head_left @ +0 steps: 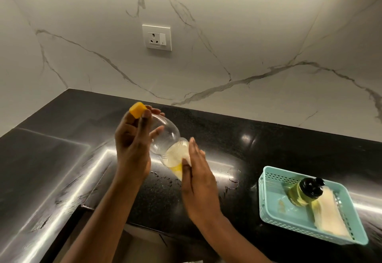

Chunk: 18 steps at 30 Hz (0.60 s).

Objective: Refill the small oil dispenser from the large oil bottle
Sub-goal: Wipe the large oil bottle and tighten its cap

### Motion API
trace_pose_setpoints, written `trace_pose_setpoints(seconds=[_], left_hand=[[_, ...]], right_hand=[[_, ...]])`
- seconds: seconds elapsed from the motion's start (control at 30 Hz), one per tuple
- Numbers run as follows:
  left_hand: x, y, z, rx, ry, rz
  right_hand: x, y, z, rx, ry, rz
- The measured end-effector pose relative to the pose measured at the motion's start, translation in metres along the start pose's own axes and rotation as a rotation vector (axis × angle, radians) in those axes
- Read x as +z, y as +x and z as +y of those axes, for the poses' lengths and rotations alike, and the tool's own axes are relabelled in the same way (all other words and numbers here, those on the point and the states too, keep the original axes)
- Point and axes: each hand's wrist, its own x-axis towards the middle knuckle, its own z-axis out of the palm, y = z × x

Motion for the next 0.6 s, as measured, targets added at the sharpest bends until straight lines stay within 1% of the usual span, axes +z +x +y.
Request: trace_pose_setpoints(seconds=[0.03,0.13,0.2,0.27,0.33,0.43,0.5,0.57,0.6], left_hand=[[0.002,-0.002,-0.001,-0.004,0.011,-0.019],[-0.002,-0.003,0.001,0.004,-0.027,-0.082],[-0.008,0.000,0.003,0.017,-0.029,-0.139],[-0.012,0.001,0.005,0.019,-0.044,-0.173],[-0.017,0.002,0.008,0.026,-0.081,-0.193],[-0.025,0.006,0.013,0.051,-0.114,-0.192],[-0.028,0.007,0.014,0.050,-0.129,-0.177],[-0.029,0.007,0.011,0.052,-0.123,-0.176],[-0.028,0.007,0.010,0.055,-0.119,-0.176]], right_hand=[[-0.001,0.004,-0.011,-0.023,0.007,-0.032],[-0.007,0.015,-0.028,-0.171,-0.026,-0.054],[-0.014,0.023,-0.026,-0.188,0.044,-0.126],[-0.021,0.032,-0.021,-0.116,0.154,-0.209],[-0.028,0.041,-0.010,-0.005,0.239,-0.309],[-0.037,0.041,0.008,0.157,0.226,-0.413],[-0.043,0.035,0.015,0.238,0.160,-0.377],[-0.046,0.030,0.019,0.254,0.096,-0.254],[-0.047,0.026,0.020,0.230,0.078,-0.178]])
